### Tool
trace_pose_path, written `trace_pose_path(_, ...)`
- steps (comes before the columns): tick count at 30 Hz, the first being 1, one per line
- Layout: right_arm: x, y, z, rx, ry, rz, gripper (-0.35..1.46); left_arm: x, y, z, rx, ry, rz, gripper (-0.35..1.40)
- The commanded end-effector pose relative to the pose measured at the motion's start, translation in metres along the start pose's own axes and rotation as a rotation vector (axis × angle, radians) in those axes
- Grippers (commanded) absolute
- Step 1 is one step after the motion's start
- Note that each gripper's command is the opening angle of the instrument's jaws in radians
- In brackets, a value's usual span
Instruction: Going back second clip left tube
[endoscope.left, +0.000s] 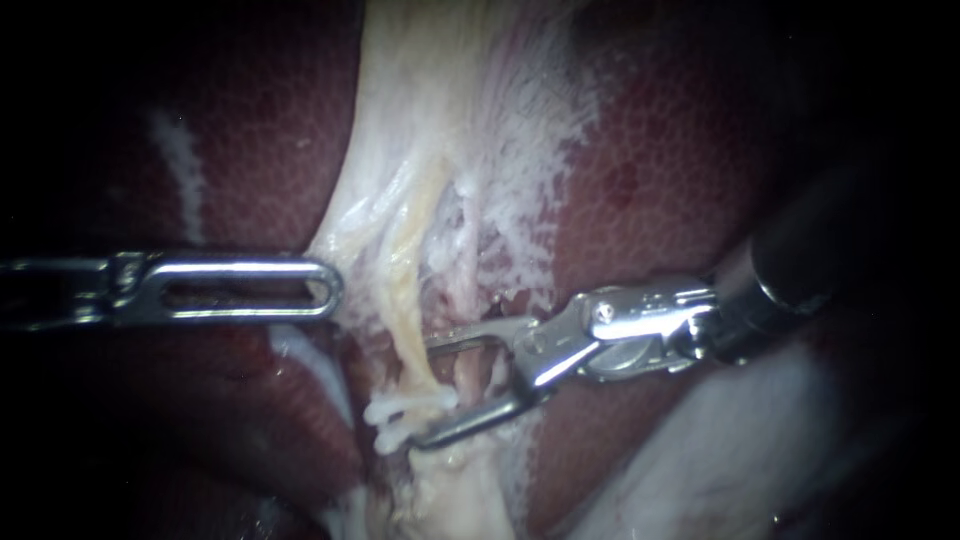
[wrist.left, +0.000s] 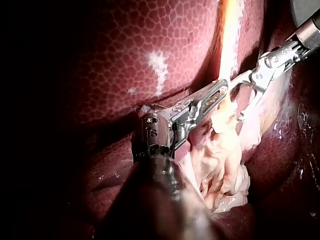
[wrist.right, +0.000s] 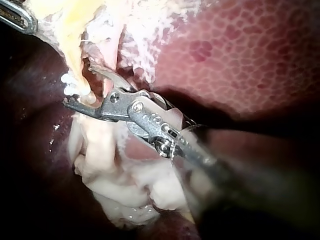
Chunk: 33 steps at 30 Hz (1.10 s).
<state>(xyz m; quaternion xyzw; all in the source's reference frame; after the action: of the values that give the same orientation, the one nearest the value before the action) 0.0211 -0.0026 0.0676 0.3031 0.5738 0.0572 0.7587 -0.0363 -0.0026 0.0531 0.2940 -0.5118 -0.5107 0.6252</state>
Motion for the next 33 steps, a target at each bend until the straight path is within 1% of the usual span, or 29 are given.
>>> trace_pose_path(1, 0.0, -0.0002, -0.0005, 0.001, 0.0, 0.001, 0.6, 0.0001, 0.0001, 0.0001, 0.001, 0.001, 0.0, -0.35)
trace_pose_path(4, 0.0003, -0.0009, -0.0023, -0.009, 0.0, 0.008, 0.6, 0.0001, 0.0003, 0.0001, 0.001, 0.001, 0.0, -0.35)
trace_pose_path(10, 0.0018, -0.0017, -0.0068, -0.04, 0.008, 0.018, 0.6, 0.0003, 0.0007, 0.0003, 0.001, 0.001, 0.002, -0.35)
trace_pose_path(16, 0.0038, -0.0016, -0.0108, -0.081, 0.023, -0.007, 0.6, 0.0004, 0.001, 0.0004, 0.001, 0.001, 0.003, -0.35)
trace_pose_path(21, 0.005, -0.0019, -0.0126, -0.098, 0.033, -0.018, 0.6, 0.0004, 0.001, 0.0005, 0.0, 0.0, 0.003, -0.35)
trace_pose_path(27, 0.006, -0.0021, -0.014, -0.1, 0.041, -0.032, 0.6, 0.0004, 0.001, 0.0005, 0.0, 0.0, 0.003, -0.35)
trace_pose_path(33, 0.0063, -0.0025, -0.0151, -0.1, 0.041, -0.034, 0.6, 0.0005, 0.001, 0.0006, 0.0, 0.0, 0.003, -0.35)
